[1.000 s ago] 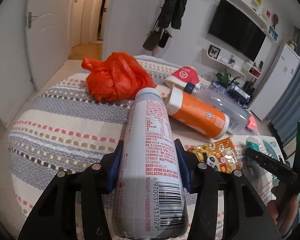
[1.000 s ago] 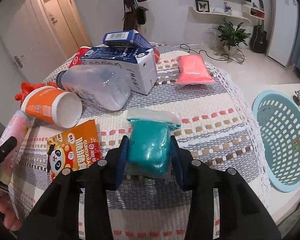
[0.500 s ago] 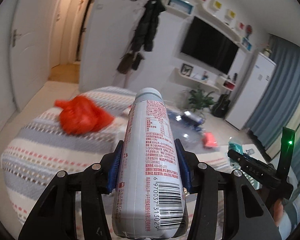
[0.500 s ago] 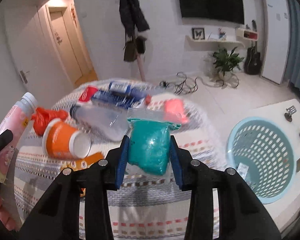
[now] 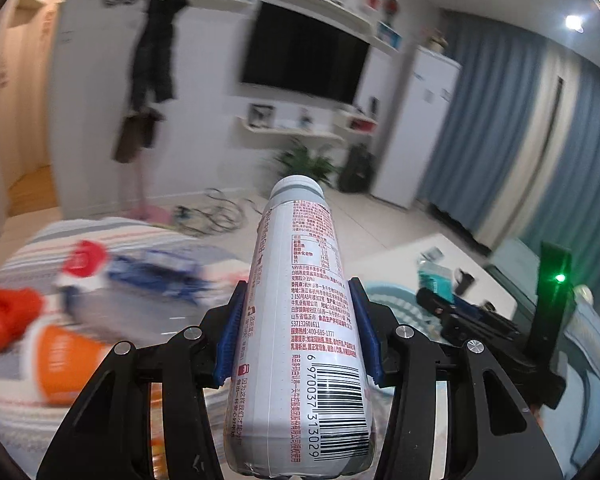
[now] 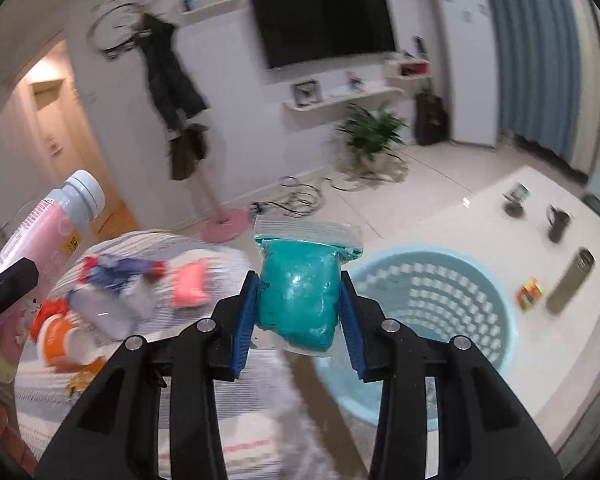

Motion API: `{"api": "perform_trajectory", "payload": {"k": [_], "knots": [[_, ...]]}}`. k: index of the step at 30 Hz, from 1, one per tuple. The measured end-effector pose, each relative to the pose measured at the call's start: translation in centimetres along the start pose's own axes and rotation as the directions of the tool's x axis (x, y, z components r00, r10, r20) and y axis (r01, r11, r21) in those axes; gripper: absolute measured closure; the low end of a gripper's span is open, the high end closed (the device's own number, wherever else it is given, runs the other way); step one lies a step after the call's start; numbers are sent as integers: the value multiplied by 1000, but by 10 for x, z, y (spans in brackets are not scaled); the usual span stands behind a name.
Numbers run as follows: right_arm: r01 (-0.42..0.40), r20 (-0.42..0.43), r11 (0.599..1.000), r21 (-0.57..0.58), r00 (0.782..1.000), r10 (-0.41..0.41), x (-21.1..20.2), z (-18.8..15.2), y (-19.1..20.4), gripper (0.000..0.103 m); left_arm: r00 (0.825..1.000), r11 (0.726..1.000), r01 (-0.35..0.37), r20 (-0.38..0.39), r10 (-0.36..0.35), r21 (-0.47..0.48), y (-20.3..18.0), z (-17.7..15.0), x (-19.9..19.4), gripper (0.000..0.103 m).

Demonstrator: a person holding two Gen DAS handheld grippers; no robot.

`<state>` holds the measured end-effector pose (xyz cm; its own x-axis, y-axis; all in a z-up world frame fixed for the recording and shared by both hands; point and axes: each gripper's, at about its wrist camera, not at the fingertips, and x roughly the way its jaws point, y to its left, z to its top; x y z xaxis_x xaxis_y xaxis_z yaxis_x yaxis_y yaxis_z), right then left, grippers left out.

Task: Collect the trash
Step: 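Carry the can and packet over the blue basket and open both tools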

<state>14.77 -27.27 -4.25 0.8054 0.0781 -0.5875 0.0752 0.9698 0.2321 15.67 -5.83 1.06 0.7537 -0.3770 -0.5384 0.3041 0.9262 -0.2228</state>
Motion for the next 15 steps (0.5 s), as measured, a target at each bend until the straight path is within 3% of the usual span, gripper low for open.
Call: {"api": "perform_trajectory", "payload": {"k": [4, 8, 15], "knots": [[66, -58, 993, 98, 996, -61, 20, -6, -52, 67, 992, 995, 93, -83, -90, 24, -32, -5, 50, 56], [127, -131, 980, 156, 986, -107, 39, -19, -88, 67, 973, 987, 156, -175, -149, 28, -52, -19, 98, 56], [190, -239, 962, 197, 961, -141, 70, -47, -126, 67, 916, 976, 218, -347, -199, 14, -73, -50, 176, 56]]}}
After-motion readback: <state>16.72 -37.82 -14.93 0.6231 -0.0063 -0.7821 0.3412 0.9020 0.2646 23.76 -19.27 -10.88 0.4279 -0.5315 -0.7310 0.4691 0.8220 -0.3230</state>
